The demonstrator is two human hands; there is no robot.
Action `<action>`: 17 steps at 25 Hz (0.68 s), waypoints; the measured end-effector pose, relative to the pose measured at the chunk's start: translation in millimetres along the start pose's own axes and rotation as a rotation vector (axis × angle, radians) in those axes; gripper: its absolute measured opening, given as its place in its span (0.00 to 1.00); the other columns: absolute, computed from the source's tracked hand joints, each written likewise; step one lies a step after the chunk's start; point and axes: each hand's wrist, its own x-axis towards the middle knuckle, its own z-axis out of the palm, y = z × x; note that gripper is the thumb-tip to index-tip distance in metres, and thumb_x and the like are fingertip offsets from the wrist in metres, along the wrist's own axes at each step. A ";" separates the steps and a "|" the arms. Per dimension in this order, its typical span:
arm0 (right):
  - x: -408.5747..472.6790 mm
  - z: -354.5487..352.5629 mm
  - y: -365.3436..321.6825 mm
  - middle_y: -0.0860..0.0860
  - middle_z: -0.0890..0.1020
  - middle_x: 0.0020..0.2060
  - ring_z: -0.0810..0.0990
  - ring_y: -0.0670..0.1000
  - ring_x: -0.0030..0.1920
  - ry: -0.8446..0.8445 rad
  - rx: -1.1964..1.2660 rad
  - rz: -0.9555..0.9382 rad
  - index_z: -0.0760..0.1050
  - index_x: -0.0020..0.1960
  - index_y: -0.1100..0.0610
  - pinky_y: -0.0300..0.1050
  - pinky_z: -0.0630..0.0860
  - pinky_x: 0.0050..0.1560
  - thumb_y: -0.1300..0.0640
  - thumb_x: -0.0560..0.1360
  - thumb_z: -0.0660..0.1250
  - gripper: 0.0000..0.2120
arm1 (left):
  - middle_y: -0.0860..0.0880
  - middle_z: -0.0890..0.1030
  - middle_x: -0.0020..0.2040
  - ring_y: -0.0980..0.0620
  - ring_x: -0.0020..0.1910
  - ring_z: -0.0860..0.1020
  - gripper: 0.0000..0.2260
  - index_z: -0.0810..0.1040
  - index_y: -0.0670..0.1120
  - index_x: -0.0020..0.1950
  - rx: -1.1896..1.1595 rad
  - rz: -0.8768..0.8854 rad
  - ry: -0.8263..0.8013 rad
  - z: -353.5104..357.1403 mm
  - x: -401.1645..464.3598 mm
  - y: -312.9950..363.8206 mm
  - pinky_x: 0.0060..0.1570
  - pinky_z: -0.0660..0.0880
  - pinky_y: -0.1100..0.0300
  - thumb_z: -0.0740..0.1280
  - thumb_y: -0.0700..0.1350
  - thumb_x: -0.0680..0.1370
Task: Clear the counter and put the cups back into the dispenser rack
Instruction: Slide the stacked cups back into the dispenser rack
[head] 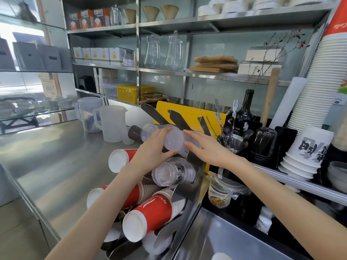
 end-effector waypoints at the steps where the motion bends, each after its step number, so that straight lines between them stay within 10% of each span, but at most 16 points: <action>1: -2.3 -0.2 -0.8 0.53 0.63 0.72 0.60 0.51 0.72 0.001 0.005 -0.007 0.55 0.72 0.54 0.45 0.56 0.71 0.49 0.78 0.54 0.24 | 0.45 0.67 0.70 0.47 0.67 0.68 0.29 0.59 0.45 0.70 0.032 0.008 -0.010 -1.3 -2.6 2.0 0.62 0.68 0.54 0.67 0.50 0.73; 17: -129.9 27.6 28.2 0.51 0.49 0.76 0.47 0.50 0.75 0.093 0.023 0.167 0.48 0.73 0.50 0.46 0.48 0.75 0.52 0.75 0.63 0.33 | 0.47 0.53 0.77 0.48 0.76 0.51 0.29 0.50 0.46 0.74 0.243 0.121 -0.147 26.0 -79.3 71.0 0.74 0.50 0.52 0.50 0.57 0.77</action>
